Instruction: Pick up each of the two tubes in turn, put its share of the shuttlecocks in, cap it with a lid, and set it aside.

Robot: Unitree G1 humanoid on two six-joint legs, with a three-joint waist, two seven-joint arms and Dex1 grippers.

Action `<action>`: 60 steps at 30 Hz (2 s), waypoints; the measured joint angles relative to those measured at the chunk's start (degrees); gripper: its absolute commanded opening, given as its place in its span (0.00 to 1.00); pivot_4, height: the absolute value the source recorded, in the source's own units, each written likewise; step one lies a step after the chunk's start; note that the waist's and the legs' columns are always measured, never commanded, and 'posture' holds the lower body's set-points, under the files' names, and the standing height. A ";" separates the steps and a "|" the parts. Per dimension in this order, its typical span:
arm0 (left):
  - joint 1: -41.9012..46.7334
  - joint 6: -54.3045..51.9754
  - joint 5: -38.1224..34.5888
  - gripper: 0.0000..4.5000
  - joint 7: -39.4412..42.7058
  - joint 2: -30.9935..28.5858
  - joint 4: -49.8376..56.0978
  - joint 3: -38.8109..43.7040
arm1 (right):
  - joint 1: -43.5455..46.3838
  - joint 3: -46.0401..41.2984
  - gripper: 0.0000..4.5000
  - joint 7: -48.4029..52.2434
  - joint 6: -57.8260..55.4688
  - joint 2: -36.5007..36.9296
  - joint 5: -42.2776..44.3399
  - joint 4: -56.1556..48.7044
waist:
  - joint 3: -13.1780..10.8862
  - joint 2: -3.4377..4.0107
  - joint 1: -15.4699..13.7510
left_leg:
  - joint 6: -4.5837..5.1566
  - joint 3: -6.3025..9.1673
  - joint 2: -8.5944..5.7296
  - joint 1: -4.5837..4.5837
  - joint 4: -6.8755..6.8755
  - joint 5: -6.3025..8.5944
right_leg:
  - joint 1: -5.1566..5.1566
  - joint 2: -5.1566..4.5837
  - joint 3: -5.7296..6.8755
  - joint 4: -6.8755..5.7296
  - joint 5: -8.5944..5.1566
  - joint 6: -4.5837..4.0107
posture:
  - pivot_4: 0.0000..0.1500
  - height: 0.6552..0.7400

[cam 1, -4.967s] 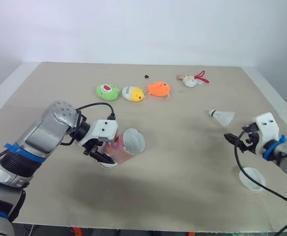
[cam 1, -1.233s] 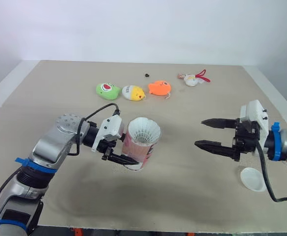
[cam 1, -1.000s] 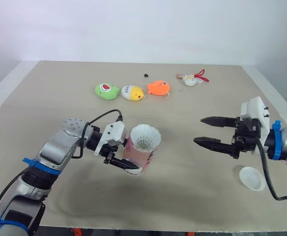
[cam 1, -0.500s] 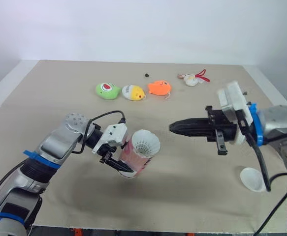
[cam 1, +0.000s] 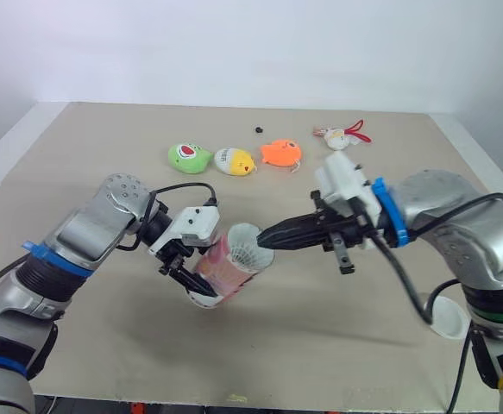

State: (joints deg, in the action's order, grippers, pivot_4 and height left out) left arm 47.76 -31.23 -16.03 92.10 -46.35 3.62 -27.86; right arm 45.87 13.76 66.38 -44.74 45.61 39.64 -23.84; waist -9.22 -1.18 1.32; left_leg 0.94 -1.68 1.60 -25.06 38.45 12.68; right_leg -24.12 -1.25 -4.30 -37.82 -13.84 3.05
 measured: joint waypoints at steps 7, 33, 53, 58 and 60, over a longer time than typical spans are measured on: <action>0.49 3.76 2.19 0.61 0.48 0.08 -2.44 -1.49 | 2.60 8.29 0.01 3.56 1.62 -5.49 -5.92 6.20 | 0.01 0.01 0.01 | -0.05 0.00 0.02 0.06 0.06 -0.05 | -0.09 0.14 0.05 -0.37 -0.11 -0.21 | 1.00 1.00; 0.53 2.37 2.65 0.61 0.02 0.97 -3.42 -0.85 | 11.26 4.83 0.01 9.17 -3.58 -11.20 -8.56 17.15 | 0.01 0.01 -0.05 | -0.12 0.07 0.05 0.05 0.06 -0.29 | -0.07 0.16 0.20 -0.47 0.03 -0.29 | 1.00 1.00; -8.10 6.48 -0.42 0.61 -6.19 7.64 -1.96 7.85 | -11.29 -26.23 0.01 -6.09 -11.97 -0.48 6.85 1.01 | 0.00 -0.01 -0.22 | -0.12 0.12 -0.06 -0.03 0.04 -0.29 | 0.01 -0.15 0.13 -0.28 0.05 0.01 | 1.00 1.00; -11.13 11.35 -2.18 0.61 -9.42 12.86 -2.28 10.27 | -17.37 -32.65 0.01 -13.54 -11.85 1.01 6.15 0.46 | 0.00 -0.01 -0.15 | -0.11 0.09 -0.06 0.01 0.03 -0.30 | 0.00 -0.08 0.11 -0.30 0.09 -0.02 | 1.00 1.00; -11.81 14.36 -1.92 0.61 -10.72 14.91 -3.58 10.35 | -19.40 -33.80 0.01 -15.54 -11.31 1.38 5.65 0.40 | 0.00 -0.01 -0.14 | -0.11 0.07 -0.08 0.03 0.05 -0.30 | 0.02 -0.05 0.11 -0.30 0.10 0.00 | 1.00 1.00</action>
State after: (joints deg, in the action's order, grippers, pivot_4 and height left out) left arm 35.95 -16.86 -17.95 81.39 -31.44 0.04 -17.51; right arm 26.47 -20.04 50.84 -56.05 46.98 45.28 -23.44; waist -9.22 -1.19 1.18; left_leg 0.83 -1.61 1.52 -25.04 38.49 12.39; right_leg -24.10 -1.31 -4.19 -38.12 -13.73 3.05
